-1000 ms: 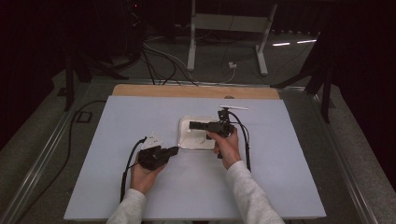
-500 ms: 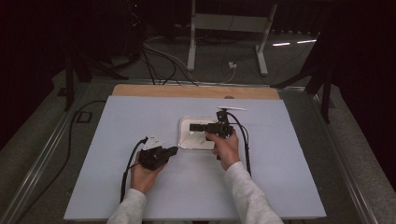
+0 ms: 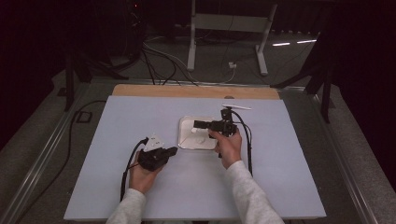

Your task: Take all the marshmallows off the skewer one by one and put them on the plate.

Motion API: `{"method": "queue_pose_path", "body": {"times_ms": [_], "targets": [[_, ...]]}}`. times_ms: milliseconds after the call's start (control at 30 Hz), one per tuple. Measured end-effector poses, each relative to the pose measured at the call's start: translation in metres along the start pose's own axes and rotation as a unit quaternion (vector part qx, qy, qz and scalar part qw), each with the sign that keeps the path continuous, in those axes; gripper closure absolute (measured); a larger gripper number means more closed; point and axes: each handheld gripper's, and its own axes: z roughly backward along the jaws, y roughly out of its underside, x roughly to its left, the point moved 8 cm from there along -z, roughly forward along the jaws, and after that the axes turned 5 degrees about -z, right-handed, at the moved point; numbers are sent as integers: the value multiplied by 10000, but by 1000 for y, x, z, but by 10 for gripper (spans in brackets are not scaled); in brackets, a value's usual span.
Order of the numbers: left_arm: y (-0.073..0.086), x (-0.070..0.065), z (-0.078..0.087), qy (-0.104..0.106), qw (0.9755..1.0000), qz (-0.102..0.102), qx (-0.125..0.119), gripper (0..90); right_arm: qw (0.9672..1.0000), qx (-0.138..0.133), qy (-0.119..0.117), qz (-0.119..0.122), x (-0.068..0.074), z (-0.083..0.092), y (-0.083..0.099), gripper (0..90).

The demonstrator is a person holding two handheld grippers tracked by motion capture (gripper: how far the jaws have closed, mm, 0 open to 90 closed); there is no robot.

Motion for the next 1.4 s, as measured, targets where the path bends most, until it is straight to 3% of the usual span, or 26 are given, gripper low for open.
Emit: {"method": "queue_pose_path", "body": {"times_ms": [300, 333, 567, 867, 1000, 1033, 1100, 1133, 1233, 1267, 1300, 1333, 1367, 1400], "targets": [[0, 0, 2, 11, 10000, -78, 17, 900, 9997, -157, 104, 154, 0, 5, -4, 866], [0, -1, 1, -90, 9998, -177, 66, 900, 9997, -187, 114, 140, 0, 5, -4, 870], [0, 0, 3, -119, 9993, -317, 126, 900, 9991, -320, 193, 206, 0, 8, -6, 886], [0, 0, 8, -196, 9986, -473, 154, 900, 9992, -342, 195, 55, -6, 12, -10, 896], [0, 0, 11, -198, 9984, -503, 165, 900, 9991, -328, 237, 116, -7, 13, -11, 899], [1, 1, 12, -329, 9973, -619, 211, 900, 9988, -365, 302, 144, -7, 14, -12, 900], [0, -1, 13, -259, 9975, -622, 212, 900, 9988, -368, 321, 84, -9, 14, -13, 900], [1, 0, 14, -355, 9962, -752, 252, 900, 9988, -357, 330, 104, -10, 14, -13, 900], [7, 4, 18, -497, 9949, -785, 396, 900, 9983, -415, 401, 76, -14, 17, -15, 900], [11, 7, 19, -585, 9940, -760, 529, 900, 9978, -527, 404, -3, -17, 22, -19, 900], [19, 16, 22, -814, 9913, -734, 732, 900, 9968, -661, 452, -63, -20, 29, -24, 900], [23, 21, 25, -774, 9933, -534, 676, 900, 9935, -1011, 487, -185, -27, 51, -38, 900], [24, 28, 30, -751, 9954, -274, 528, 900, 9935, -1011, 487, -185, -27, 51, -38, 900], [21, 34, 36, -813, 9959, -116, 386, 900, 9935, -1020, 479, -186, -29, 60, -43, 900]]}}
